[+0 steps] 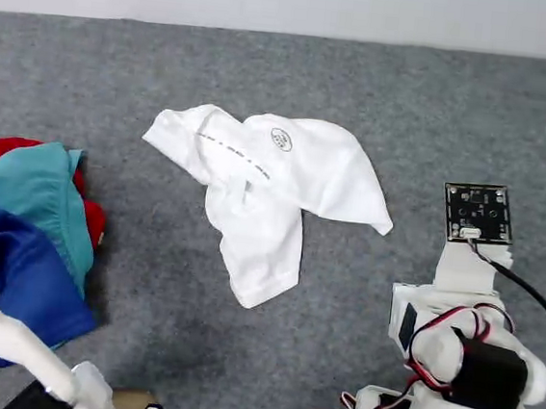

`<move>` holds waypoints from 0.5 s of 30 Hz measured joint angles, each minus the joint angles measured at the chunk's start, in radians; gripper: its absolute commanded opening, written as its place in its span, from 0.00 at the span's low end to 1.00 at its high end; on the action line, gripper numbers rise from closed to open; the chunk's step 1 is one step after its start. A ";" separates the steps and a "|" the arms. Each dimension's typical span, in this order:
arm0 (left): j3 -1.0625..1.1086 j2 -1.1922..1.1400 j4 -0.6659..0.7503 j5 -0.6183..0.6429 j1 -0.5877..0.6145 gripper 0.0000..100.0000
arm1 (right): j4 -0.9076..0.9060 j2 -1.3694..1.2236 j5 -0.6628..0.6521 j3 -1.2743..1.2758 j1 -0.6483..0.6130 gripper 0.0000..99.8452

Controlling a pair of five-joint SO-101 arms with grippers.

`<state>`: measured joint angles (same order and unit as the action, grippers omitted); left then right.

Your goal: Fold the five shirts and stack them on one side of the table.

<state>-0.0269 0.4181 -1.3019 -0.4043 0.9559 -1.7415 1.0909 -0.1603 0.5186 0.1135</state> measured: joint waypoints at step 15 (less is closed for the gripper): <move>-0.018 -0.006 -0.149 0.081 -0.339 0.34 | -0.008 0.000 0.000 0.000 0.000 0.01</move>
<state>-0.0453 0.4120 -1.4507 -0.3230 0.6168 -1.7492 1.0909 -0.1603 0.5186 0.1135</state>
